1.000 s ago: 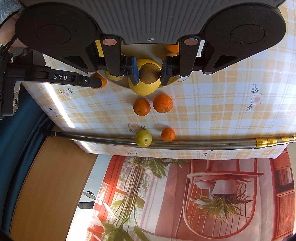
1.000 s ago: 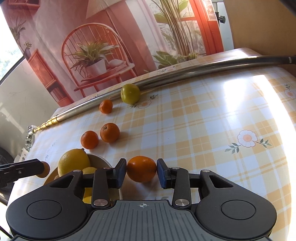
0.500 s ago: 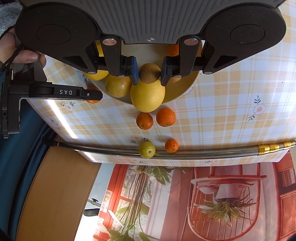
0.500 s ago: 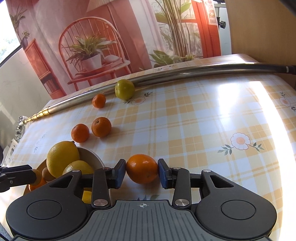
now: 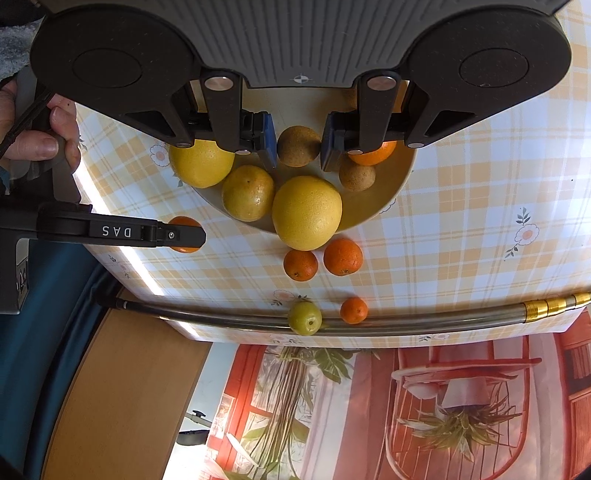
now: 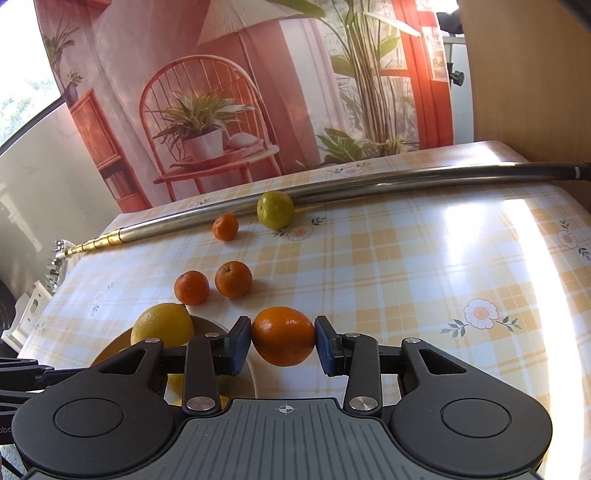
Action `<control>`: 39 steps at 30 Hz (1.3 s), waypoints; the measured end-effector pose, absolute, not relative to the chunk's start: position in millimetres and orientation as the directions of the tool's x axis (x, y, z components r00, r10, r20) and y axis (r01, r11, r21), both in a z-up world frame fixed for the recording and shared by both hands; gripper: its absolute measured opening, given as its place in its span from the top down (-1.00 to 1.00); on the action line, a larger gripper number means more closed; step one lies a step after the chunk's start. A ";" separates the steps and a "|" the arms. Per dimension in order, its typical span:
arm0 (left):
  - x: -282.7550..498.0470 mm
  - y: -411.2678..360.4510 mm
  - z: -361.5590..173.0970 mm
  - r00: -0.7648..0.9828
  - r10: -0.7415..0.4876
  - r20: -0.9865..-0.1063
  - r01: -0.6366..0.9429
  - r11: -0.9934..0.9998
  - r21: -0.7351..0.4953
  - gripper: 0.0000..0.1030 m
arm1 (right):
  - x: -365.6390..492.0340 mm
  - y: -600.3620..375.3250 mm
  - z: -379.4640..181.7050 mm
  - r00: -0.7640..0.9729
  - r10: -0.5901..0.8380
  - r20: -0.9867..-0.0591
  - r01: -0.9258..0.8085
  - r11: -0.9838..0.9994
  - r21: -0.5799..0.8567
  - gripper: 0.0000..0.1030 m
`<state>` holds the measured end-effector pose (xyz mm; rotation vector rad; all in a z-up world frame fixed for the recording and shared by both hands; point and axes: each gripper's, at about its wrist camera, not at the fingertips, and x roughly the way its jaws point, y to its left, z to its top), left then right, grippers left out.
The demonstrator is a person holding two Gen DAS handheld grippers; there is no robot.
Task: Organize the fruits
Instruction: 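Lower the kiwi into the bowl and open the left tool while the right tool carries the orange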
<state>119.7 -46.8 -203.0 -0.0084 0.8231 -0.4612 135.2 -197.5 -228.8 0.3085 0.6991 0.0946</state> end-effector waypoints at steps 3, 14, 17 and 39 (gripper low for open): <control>115.4 -47.2 -203.9 0.575 -0.406 -0.711 0.412 0.894 -0.177 0.48 | 132.4 -191.8 -223.5 0.766 0.192 -0.613 0.007 0.952 0.307 0.33; 104.0 -34.1 -213.9 0.531 -0.370 -0.762 0.403 0.902 -0.157 0.48 | 112.9 -164.3 -213.5 0.758 0.226 -0.612 -0.052 0.956 0.289 0.33; 102.9 -28.6 -215.1 0.534 -0.366 -0.762 0.392 0.906 -0.161 0.48 | 110.4 -159.7 -210.4 0.758 0.230 -0.611 -0.065 0.958 0.279 0.33; 99.2 -64.5 -223.0 0.410 -0.497 -0.765 0.595 0.781 -0.188 0.48 | 105.7 -163.4 -206.9 0.763 0.210 -0.611 -0.054 0.963 0.263 0.33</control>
